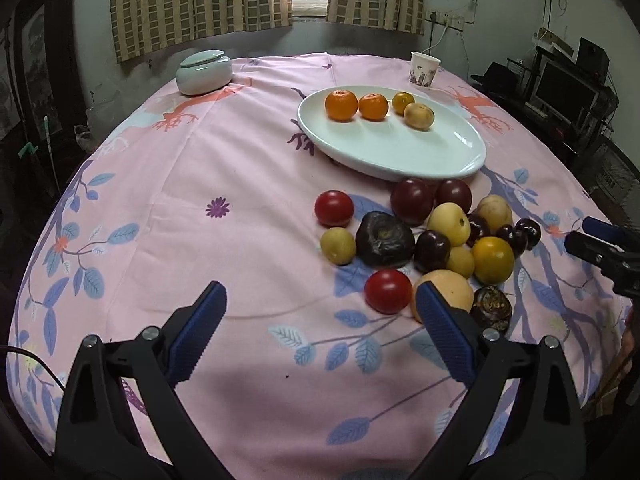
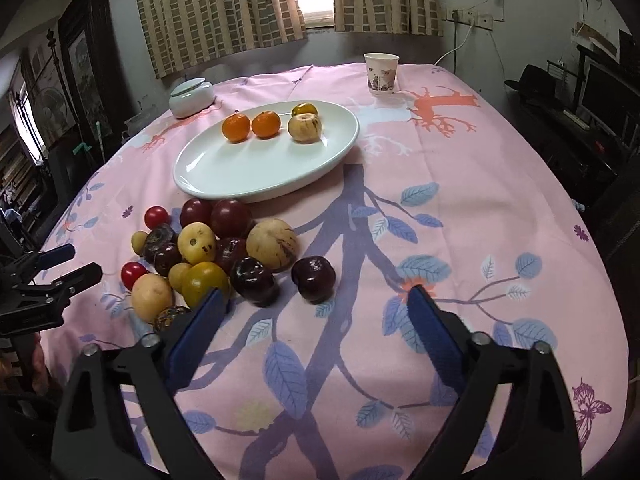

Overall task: Organize fruits
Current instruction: 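Grasp a red plum with the left gripper while the right grasps a dark plum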

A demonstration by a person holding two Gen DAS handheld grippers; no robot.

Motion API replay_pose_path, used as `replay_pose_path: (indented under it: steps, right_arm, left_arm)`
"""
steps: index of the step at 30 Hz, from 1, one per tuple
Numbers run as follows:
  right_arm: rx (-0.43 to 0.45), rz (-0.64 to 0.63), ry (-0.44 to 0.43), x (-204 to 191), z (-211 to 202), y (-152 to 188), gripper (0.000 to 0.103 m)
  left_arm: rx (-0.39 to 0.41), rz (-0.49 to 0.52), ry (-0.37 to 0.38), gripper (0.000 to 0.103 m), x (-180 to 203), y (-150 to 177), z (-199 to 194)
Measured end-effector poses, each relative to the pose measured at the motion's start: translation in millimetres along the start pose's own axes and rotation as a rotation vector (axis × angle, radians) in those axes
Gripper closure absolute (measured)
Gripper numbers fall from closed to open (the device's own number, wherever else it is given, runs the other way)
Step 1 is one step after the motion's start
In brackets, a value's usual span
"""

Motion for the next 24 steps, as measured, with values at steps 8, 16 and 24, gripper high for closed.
replay_pose_path:
  steps: [8, 16, 24]
  right_arm:
    - [-0.1, 0.04, -0.073, 0.8, 40.8, 3.7, 0.057]
    - [-0.135, 0.01, -0.071, -6.1, 54.3, 0.3, 0.071]
    - [-0.083, 0.016, -0.097, -15.3, 15.2, 2.5, 0.071]
  left_arm:
    - [-0.007, -0.007, 0.025, 0.006, 1.6, 4.2, -4.5]
    - [-0.034, 0.013, 0.043, 0.006, 11.8, 5.9, 1.6]
    - [-0.106, 0.002, 0.013, 0.006, 8.6, 7.4, 32.1]
Point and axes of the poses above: each gripper's, at about its wrist camera, not at the fingertips, and z roughly the way its jaws point, x to its right, y to its underside, the point moved 10 cm from there along z, roughly the way its jaws point, and after that the axes turned 5 degrees about -x, right-handed, at the moved point
